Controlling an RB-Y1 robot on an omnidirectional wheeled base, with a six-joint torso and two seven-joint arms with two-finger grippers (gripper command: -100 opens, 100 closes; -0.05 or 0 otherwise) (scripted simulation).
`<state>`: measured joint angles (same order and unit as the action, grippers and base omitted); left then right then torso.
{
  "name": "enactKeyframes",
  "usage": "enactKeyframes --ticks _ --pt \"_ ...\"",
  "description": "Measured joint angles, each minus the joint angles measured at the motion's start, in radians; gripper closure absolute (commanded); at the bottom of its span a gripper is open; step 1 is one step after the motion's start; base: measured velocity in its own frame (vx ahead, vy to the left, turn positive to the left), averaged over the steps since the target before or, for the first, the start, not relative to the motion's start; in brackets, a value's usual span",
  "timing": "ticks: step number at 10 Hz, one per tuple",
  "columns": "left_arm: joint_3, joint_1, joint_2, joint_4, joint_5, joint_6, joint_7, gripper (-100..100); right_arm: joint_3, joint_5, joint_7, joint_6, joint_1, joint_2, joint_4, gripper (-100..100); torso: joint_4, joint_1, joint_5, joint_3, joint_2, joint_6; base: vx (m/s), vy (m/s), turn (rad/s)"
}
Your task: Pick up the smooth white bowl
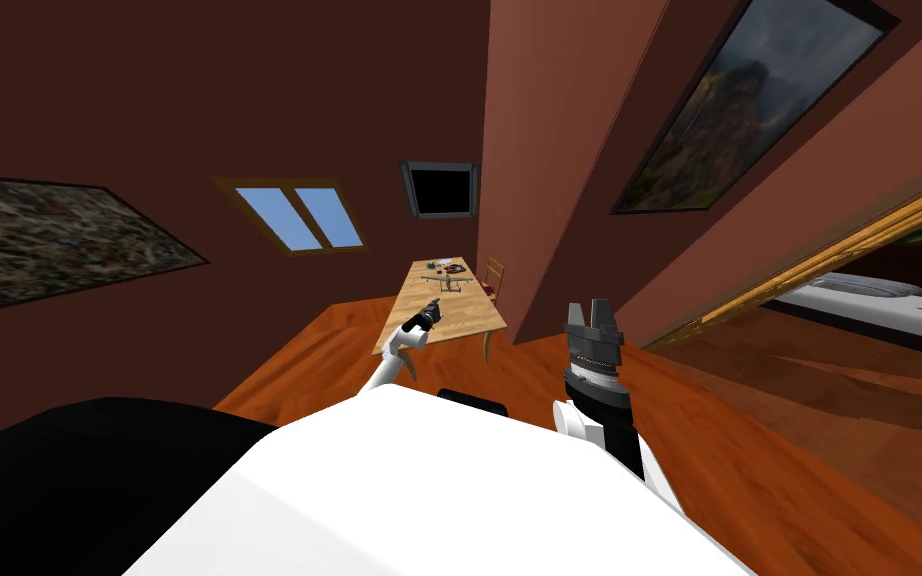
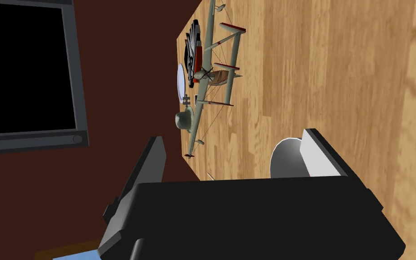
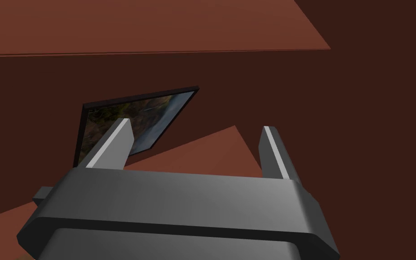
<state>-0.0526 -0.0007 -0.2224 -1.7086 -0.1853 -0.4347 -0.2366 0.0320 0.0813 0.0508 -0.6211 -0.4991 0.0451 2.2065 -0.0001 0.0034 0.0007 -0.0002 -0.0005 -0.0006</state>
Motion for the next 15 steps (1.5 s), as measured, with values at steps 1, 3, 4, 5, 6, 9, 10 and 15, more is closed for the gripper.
enactKeyframes --ticks 1,3,4,5,6,9,10,15 --pt "0.004 -0.006 0.000 0.010 0.003 -0.022 0.000 -100 0.000 0.000 0.000 0.000 0.000 0.000 0.000 0 0.000 0.000 0.000 0.000 0.000 -0.001 0.001 0.048 -0.115" --pt "0.017 -0.026 -0.008 0.043 0.004 -0.069 -0.002 -100 0.000 0.000 0.000 0.000 0.000 0.000 0.000 0 0.000 0.000 0.000 0.000 0.000 0.000 -0.001 0.045 -0.096" --pt "0.027 -0.040 -0.012 0.060 0.007 -0.099 -0.003 -100 0.000 0.000 0.000 0.000 0.000 0.000 0.000 0 0.000 0.001 0.000 0.000 0.000 0.000 0.002 0.045 -0.071" --pt "0.031 -0.050 -0.011 0.076 0.010 -0.121 -0.004 -100 0.000 0.000 0.000 0.000 0.000 0.000 0.000 0 0.000 0.000 0.000 0.000 0.000 -0.001 0.010 0.053 -0.108" --pt "0.040 -0.064 -0.006 0.098 0.022 -0.149 -0.004 -100 0.000 0.000 0.000 0.000 0.000 0.000 0.000 0 0.000 0.001 0.000 0.000 -0.001 0.000 0.014 0.078 -0.210" --pt "0.071 -0.110 -0.022 0.177 0.025 -0.228 -0.004 -100 0.000 0.000 0.000 0.000 0.000 0.000 0.000 0 0.000 0.002 0.000 -0.001 -0.001 0.000 0.013 0.056 -0.072" --pt "0.076 -0.119 -0.021 0.194 0.030 -0.243 -0.004 -100 0.000 0.000 0.000 0.000 0.000 0.000 0.000 0 0.000 0.001 0.000 -0.001 -0.001 -0.001 0.018 0.049 -0.103" --pt "0.127 -0.175 -0.027 0.312 0.059 -0.360 -0.005 -100 0.000 0.000 0.000 0.000 0.000 0.000 0.000 0 0.000 0.004 0.001 -0.001 -0.001 -0.001 0.011 0.074 -0.099"
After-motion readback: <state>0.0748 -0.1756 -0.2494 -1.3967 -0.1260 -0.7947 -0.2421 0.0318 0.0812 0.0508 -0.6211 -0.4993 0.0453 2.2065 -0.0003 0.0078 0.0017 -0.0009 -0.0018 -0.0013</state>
